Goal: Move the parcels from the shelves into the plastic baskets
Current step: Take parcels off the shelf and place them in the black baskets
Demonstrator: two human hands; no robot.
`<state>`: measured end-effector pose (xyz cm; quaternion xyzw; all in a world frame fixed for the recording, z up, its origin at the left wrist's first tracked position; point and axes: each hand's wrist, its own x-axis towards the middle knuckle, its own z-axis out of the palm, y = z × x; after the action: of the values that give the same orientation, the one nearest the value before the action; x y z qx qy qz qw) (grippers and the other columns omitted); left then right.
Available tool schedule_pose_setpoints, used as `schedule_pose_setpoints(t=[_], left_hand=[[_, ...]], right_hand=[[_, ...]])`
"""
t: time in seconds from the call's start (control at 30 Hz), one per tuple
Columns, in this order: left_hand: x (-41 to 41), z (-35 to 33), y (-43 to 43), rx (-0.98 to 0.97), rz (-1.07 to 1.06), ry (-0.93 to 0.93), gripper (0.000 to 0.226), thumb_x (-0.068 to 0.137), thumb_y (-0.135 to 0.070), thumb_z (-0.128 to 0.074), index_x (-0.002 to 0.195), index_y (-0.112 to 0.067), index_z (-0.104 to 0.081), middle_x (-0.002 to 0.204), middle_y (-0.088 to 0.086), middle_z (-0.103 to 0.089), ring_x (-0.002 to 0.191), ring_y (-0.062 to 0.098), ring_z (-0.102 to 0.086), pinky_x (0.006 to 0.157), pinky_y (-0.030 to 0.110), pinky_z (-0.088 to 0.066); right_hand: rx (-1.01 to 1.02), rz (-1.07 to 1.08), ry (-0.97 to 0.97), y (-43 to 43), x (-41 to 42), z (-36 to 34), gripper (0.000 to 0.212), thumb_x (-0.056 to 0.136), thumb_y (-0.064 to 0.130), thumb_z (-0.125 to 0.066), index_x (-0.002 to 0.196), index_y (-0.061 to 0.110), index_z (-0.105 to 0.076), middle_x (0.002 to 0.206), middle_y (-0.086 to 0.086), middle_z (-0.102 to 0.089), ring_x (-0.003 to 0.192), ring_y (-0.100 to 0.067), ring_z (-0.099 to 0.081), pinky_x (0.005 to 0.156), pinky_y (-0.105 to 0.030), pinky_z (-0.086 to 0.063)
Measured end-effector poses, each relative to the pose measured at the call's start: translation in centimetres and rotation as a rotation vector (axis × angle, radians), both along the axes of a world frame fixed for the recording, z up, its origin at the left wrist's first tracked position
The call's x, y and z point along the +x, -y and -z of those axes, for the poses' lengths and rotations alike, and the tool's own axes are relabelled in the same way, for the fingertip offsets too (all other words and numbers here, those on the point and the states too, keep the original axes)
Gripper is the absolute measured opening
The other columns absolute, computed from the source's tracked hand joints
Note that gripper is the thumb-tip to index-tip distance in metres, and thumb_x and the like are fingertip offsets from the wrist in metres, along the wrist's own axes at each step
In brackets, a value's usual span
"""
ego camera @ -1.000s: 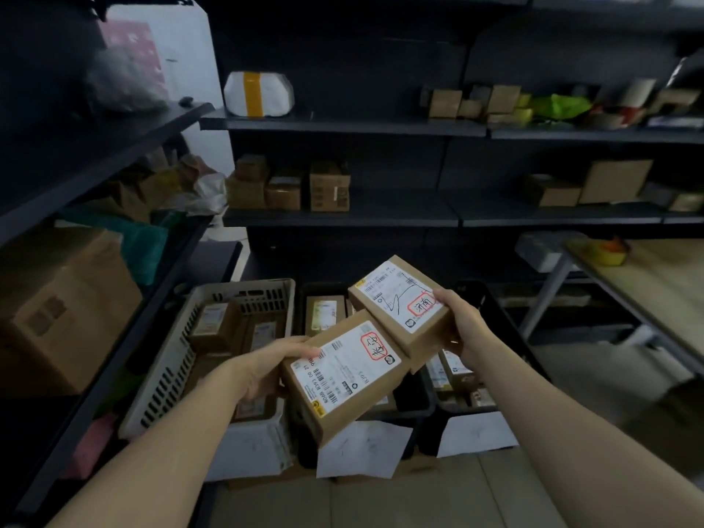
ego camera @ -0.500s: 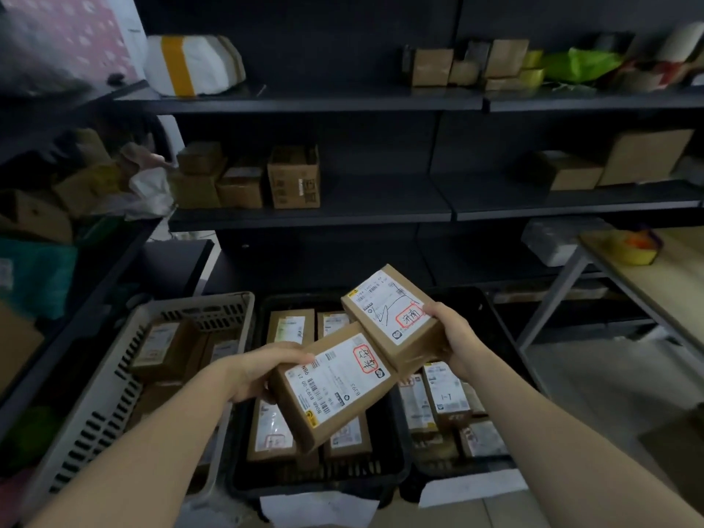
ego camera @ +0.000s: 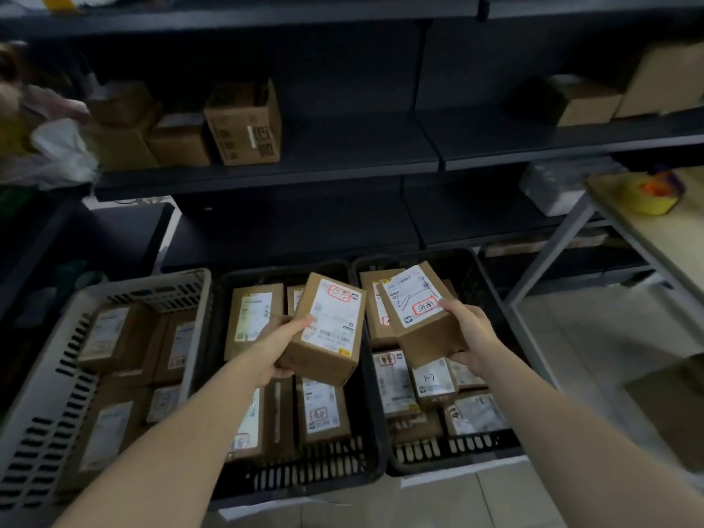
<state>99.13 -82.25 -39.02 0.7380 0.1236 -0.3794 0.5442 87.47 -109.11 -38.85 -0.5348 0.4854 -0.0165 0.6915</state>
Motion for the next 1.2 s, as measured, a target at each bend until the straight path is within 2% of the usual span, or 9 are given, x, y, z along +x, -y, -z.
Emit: schedule_pose_setpoints(t=[0.13,0.27,0.4,0.57,0.73,0.87,0.93,1.1,1.2], left_hand=[[1.1,0.0,-0.9,0.022,-0.008,0.051,0.042,0.081,-0.049,-0.067,0.115,-0.029,-0.051,0.103,0.005,-0.068,0.099,0.024,-0.061,0.089,0.041,-0.049],[3.4,-0.8,-5.4,0.047,-0.083,0.083,0.044,0.081,-0.048,-0.068,0.115,-0.029,-0.048,0.101,0.005,-0.067,0.094,0.025,-0.063,0.084,0.042,-0.053],[5.4,-0.8,-11.9,0.059,-0.169,0.083,0.048,0.081,-0.049,-0.067,0.12,-0.03,-0.047,0.105,0.005,-0.065,0.098,0.025,-0.06,0.081,0.039,-0.05],[8.3,-0.1,-21.6,0.024,-0.29,0.062,0.043,0.083,-0.048,-0.065,0.118,-0.029,-0.047,0.103,0.002,-0.063,0.094,0.022,-0.059,0.083,0.041,-0.05],[11.0,0.5,-32.5,-0.049,-0.382,0.097,0.031,0.083,-0.035,-0.068,0.109,-0.034,-0.052,0.112,0.005,-0.065,0.102,0.023,-0.059,0.09,0.046,-0.047],[12.6,1.3,-37.9,-0.007,-0.427,0.162,0.056,0.082,-0.031,-0.07,0.131,-0.03,-0.043,0.112,0.002,-0.062,0.101,0.022,-0.06,0.093,0.047,-0.048],[12.9,2.0,-39.5,0.002,-0.465,0.172,0.062,0.083,-0.029,-0.07,0.137,-0.028,-0.039,0.116,0.002,-0.06,0.097,0.02,-0.06,0.084,0.04,-0.05],[13.2,4.9,-42.2,0.125,-0.557,0.19,0.069,0.079,-0.029,-0.075,0.139,-0.023,-0.041,0.124,0.01,-0.061,0.101,0.027,-0.062,0.087,0.042,-0.052],[12.9,6.9,-42.2,0.226,-0.522,0.164,0.069,0.076,-0.036,-0.076,0.136,-0.023,-0.045,0.121,0.007,-0.062,0.101,0.028,-0.062,0.089,0.042,-0.052]], right_hand=[[0.009,-0.078,-0.029,-1.3,2.0,-0.1,0.047,0.084,0.038,-0.069,0.123,0.022,-0.047,0.123,-0.009,-0.053,0.109,-0.027,-0.052,0.094,-0.049,-0.048],[0.008,-0.204,-0.008,-5.4,5.5,-0.8,0.051,0.083,0.042,-0.069,0.123,0.022,-0.045,0.115,-0.008,-0.057,0.096,-0.022,-0.057,0.072,-0.037,-0.049],[-0.037,-0.355,-0.029,-11.3,9.7,-0.4,0.069,0.07,0.056,-0.072,0.126,0.023,-0.05,0.121,-0.007,-0.059,0.109,-0.026,-0.056,0.095,-0.046,-0.048],[-0.011,-0.508,-0.076,-21.3,14.9,0.3,0.052,0.083,0.045,-0.067,0.127,0.023,-0.049,0.11,-0.004,-0.058,0.102,-0.023,-0.056,0.087,-0.042,-0.052],[-0.001,-0.58,-0.019,-32.2,20.1,1.7,0.06,0.084,0.036,-0.069,0.137,0.027,-0.043,0.113,0.002,-0.059,0.096,-0.017,-0.057,0.071,-0.031,-0.046],[0.009,-0.626,0.011,-38.6,22.7,3.0,0.068,0.085,0.029,-0.07,0.142,0.023,-0.034,0.113,0.0,-0.055,0.091,-0.014,-0.055,0.068,-0.029,-0.046],[0.008,-0.641,0.01,-40.5,23.7,4.0,0.072,0.085,0.028,-0.07,0.145,0.019,-0.032,0.121,-0.002,-0.056,0.093,-0.015,-0.056,0.068,-0.029,-0.046],[0.036,-0.587,-0.037,-43.2,26.0,7.4,0.078,0.088,0.031,-0.068,0.15,0.021,-0.022,0.141,-0.008,-0.044,0.106,-0.022,-0.048,0.077,-0.035,-0.044],[0.058,-0.588,-0.074,-44.5,27.4,10.3,0.078,0.087,0.033,-0.069,0.147,0.021,-0.022,0.138,-0.008,-0.042,0.106,-0.024,-0.047,0.078,-0.037,-0.043]])
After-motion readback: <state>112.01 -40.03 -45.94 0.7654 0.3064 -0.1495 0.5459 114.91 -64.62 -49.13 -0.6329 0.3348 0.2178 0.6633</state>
